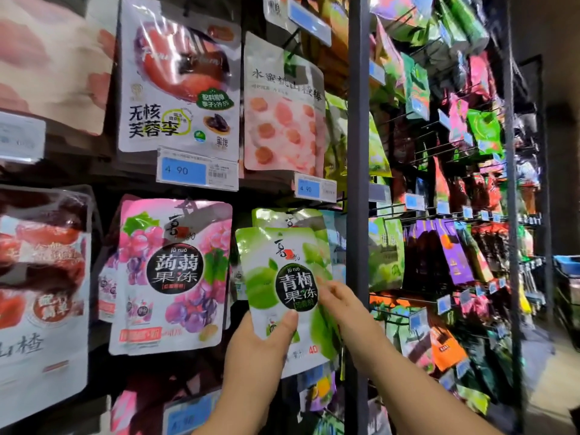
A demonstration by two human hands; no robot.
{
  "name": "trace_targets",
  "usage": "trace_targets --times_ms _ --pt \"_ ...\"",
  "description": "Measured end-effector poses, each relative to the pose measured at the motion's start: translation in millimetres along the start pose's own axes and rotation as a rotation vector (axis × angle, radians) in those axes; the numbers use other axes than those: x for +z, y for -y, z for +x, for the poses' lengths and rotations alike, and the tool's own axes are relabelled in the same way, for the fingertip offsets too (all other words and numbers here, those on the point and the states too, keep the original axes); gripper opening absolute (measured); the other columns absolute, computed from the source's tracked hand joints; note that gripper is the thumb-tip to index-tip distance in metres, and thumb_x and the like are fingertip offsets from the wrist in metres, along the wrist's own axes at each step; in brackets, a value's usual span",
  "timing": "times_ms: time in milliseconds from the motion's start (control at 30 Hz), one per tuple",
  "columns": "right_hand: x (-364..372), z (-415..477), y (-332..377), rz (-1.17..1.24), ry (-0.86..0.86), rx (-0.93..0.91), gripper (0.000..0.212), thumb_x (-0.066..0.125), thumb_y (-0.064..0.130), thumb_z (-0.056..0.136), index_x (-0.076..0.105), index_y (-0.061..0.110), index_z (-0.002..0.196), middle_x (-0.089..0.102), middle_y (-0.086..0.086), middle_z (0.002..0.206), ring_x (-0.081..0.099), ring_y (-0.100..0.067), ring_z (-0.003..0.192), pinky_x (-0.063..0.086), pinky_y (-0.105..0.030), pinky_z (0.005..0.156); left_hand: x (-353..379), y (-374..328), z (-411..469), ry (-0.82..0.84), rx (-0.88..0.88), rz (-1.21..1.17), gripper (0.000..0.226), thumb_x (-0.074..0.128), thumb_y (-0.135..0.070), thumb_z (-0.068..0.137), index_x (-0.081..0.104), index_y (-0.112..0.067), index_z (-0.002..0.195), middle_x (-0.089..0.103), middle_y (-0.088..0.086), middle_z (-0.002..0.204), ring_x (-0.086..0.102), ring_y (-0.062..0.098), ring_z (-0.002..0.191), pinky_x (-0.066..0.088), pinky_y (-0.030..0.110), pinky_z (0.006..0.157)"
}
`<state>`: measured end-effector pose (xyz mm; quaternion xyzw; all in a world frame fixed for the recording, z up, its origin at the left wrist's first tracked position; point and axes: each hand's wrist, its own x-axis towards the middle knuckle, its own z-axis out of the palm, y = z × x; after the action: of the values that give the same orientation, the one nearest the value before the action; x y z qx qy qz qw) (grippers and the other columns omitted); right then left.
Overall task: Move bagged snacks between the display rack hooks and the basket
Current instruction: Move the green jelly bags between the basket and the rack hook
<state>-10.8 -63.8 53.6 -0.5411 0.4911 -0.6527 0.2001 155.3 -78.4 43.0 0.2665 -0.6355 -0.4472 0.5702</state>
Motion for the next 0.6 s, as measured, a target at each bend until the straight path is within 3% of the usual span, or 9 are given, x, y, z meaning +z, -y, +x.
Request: trace_targets --times_ms 67,100,233,333,400,467,600 --pt "-3 1 -4 0.092 0.032 0.047 0.070 0.081 0.058 0.068 0.056 0.030 0.128 0.065 0.003 0.127 0.064 -0.014 0.116 0.049 -0.043 0.103 7 -2 6 0.004 -0.011 -0.016 0.018 0.069 -0.036 0.087 0.068 -0.032 0.105 0.073 -0.015 0.097 0.067 0.005 0.091 0.049 0.025 0.074" --pt "-5 3 -5 0.138 0.015 0.038 0.077 0.083 0.057 0.063 0.054 0.030 0.129 0.065 -0.001 0.129 0.065 -0.019 0.116 0.049 -0.048 0.103 11 -3 11 0.006 -0.008 -0.010 0.017 0.069 -0.034 0.087 0.068 -0.031 0.105 0.073 -0.014 0.097 0.067 0.004 0.091 0.050 0.024 0.075" --pt "-13 11 3 0.217 -0.056 -0.067 0.058 0.083 0.031 0.075 0.056 0.022 0.125 0.072 -0.008 0.116 0.070 -0.028 0.105 0.052 -0.052 0.096 26 -13 24 -0.011 0.022 -0.003 0.020 0.071 -0.033 0.086 0.063 -0.030 0.104 0.071 -0.011 0.099 0.067 0.009 0.093 0.054 0.035 0.086" --pt "-16 19 11 0.225 -0.090 -0.114 0.055 0.075 0.030 0.072 0.056 0.020 0.124 0.074 -0.009 0.110 0.071 -0.029 0.102 0.054 -0.054 0.094 33 -17 36 -0.005 0.053 0.002 0.023 0.070 -0.036 0.086 0.057 -0.034 0.105 0.068 -0.013 0.105 0.064 0.006 0.095 0.053 0.030 0.083" --pt "-16 24 13 0.206 -0.105 -0.118 0.049 0.074 0.030 0.075 0.057 0.023 0.121 0.074 -0.008 0.110 0.071 -0.029 0.102 0.053 -0.055 0.094 36 -18 41 -0.003 0.066 0.050 0.045 0.068 -0.045 0.086 0.052 -0.030 0.125 0.063 -0.010 0.122 0.059 0.011 0.111 0.049 0.031 0.091" --pt "-16 30 12 0.187 -0.121 -0.113 0.038 0.074 0.024 0.084 0.059 0.025 0.119 0.074 -0.007 0.110 0.071 -0.028 0.102 0.053 -0.055 0.095 38 -18 47 -0.012 0.061 0.085 0.068 0.067 -0.055 0.082 0.044 -0.025 0.139 0.059 -0.006 0.131 0.055 0.018 0.120 0.046 0.041 0.102" --pt "-15 39 13 0.189 -0.133 -0.098 0.033 0.070 0.015 0.089 0.059 0.023 0.120 0.074 -0.005 0.108 0.071 -0.026 0.101 0.054 -0.052 0.094 38 -16 56 -0.016 0.063 0.083 0.056 0.066 -0.046 0.086 0.047 -0.026 0.134 0.063 -0.008 0.120 0.059 0.017 0.111 0.048 0.041 0.098"
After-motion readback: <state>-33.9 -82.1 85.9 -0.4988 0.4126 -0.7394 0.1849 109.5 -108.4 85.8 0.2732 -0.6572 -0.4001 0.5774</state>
